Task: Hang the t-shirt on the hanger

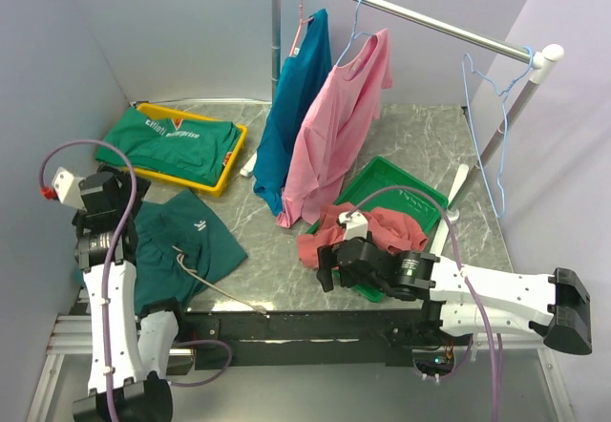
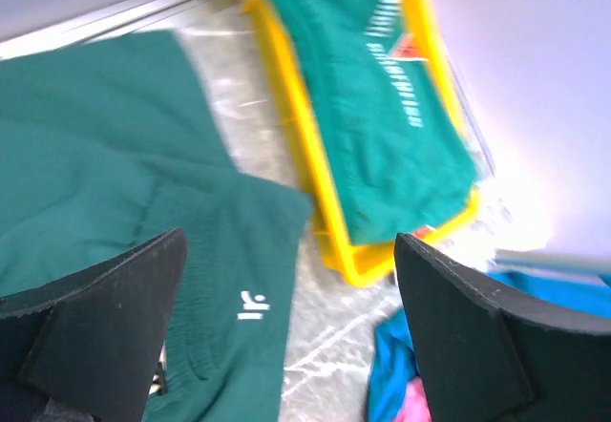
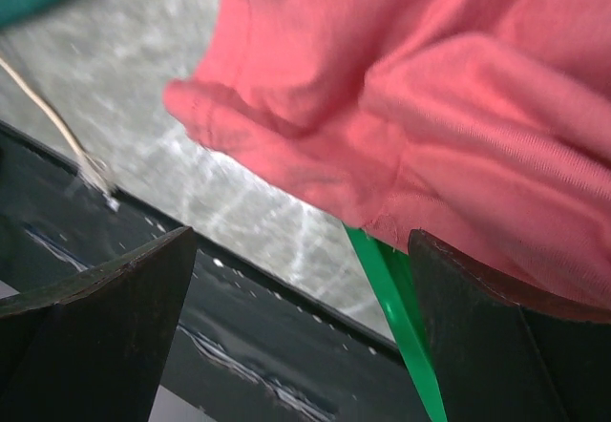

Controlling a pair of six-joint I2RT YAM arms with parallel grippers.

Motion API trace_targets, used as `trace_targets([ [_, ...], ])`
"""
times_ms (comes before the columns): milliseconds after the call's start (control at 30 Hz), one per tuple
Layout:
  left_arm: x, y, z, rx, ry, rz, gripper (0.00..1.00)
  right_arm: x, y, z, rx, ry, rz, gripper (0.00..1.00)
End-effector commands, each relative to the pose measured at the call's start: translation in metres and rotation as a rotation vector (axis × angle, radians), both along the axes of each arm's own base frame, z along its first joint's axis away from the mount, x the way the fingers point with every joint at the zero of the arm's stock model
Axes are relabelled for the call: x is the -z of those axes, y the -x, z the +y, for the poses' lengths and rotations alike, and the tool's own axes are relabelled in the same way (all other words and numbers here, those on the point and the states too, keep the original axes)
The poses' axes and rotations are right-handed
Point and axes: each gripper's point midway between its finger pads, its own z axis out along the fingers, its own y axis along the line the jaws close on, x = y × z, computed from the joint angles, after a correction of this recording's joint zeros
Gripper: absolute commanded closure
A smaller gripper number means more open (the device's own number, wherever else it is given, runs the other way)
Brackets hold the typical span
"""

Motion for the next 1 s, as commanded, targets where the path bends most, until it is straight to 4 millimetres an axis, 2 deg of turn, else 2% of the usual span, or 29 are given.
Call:
trace_targets([
  [0,-0.04,-0.003,-0.023,0.179,-0.094,-0.067,0.04,-0.011,0.007,-0.001,-0.036,0.032,0.005,0.0],
  [133,-0.05,-0.011,-0.053,0.343,-0.09,-0.113,0.03,-0.017,0.003,0.001,-0.02,0.008,-0.014,0.0],
  [267,-0.053,-0.01,-0.087,0.501,-0.087,-0.142,0.04,-0.026,-0.013,-0.006,0.084,0.004,-0.058,0.0],
  [367,-0.057,-0.008,-0.114,0.629,-0.094,-0.163,0.04,-0.054,-0.023,-0.01,0.156,-0.068,-0.109,0.0],
  [400,-0.059,-0.005,-0.133,0.72,-0.093,-0.176,0.04,-0.06,-0.028,-0.014,0.183,-0.073,-0.132,0.0],
  [467,-0.061,-0.002,-0.152,0.8,-0.089,-0.184,0.04,-0.077,-0.031,-0.018,0.207,-0.102,-0.158,0.0],
  [567,-0.06,0.01,-0.194,0.963,-0.087,-0.187,0.04,-0.096,-0.036,-0.026,0.239,-0.123,-0.199,0.0],
  [600,-0.058,0.013,-0.202,0.986,-0.079,-0.187,0.03,-0.1,-0.037,-0.029,0.251,-0.126,-0.208,0.0],
  [633,-0.056,0.013,-0.206,0.982,-0.089,-0.182,0.03,-0.1,-0.04,-0.037,0.275,-0.1,-0.222,0.0],
  [667,-0.051,0.019,-0.223,1.043,-0.083,-0.171,0.03,-0.102,-0.041,-0.04,0.287,-0.091,-0.228,0.0],
  [733,-0.042,0.019,-0.236,1.056,-0.079,-0.145,0.04,-0.099,-0.042,-0.054,0.327,-0.036,-0.237,0.0],
  [767,-0.04,0.027,-0.252,1.107,-0.074,-0.144,0.04,-0.098,-0.043,-0.059,0.341,-0.016,-0.239,0.0],
  [800,-0.039,0.03,-0.259,1.118,-0.065,-0.142,0.03,-0.095,-0.043,-0.065,0.358,0.005,-0.24,0.0],
  [900,-0.036,0.042,-0.287,1.194,-0.069,-0.139,0.04,-0.078,-0.04,-0.09,0.416,0.081,-0.222,0.0],
  [933,-0.033,0.042,-0.292,1.192,-0.084,-0.127,0.04,-0.074,-0.04,-0.093,0.426,0.085,-0.211,0.0],
  [967,-0.032,0.05,-0.303,1.236,-0.084,-0.126,0.03,-0.065,-0.04,-0.098,0.44,0.094,-0.192,0.0],
])
